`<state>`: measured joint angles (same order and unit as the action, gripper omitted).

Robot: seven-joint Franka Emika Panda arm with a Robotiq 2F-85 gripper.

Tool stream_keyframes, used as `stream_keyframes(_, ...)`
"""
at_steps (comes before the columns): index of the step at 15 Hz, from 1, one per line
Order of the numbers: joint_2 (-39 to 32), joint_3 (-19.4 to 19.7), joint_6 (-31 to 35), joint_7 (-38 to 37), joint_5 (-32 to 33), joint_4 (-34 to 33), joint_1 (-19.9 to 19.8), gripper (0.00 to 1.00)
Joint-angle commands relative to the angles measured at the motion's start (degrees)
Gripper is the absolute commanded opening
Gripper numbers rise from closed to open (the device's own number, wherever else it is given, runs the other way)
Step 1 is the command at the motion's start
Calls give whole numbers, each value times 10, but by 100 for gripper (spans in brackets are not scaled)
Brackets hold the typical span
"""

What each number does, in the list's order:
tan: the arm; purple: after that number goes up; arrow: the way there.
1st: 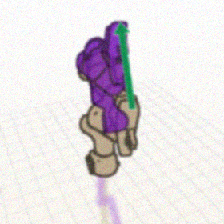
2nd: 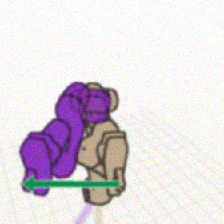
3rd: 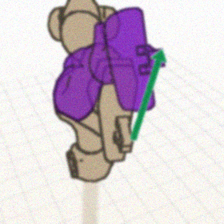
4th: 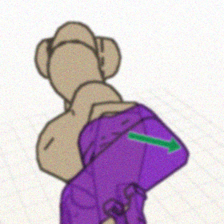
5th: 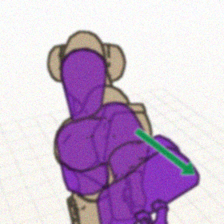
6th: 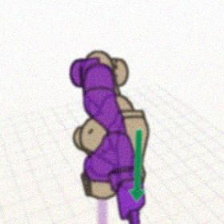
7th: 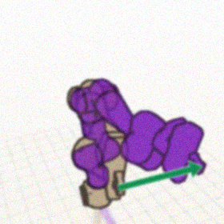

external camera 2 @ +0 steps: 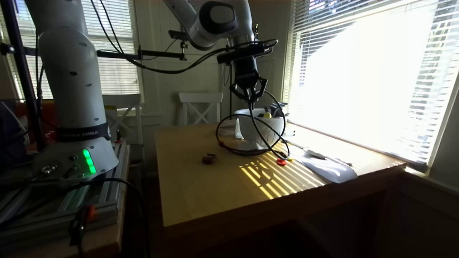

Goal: Untangle the cable

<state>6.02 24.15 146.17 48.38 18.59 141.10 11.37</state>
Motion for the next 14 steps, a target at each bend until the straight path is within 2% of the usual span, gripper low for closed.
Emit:
stream_keyframes(1,142,-81,-7,45,19,78,-77,1)
stream_keyframes(3,205,-94,3,78,-5,109,-90,1)
stream_keyframes(8,364,-102,-6,76,-14,163,-115,1)
stream_keyframes(12,489,-58,-8,84,-22,200,-149,1)
stream_keyframes(13,494,-38,-27,92,-28,162,-149,1)
stream_keyframes(14,520,-21,-27,103,-22,166,-163,1)
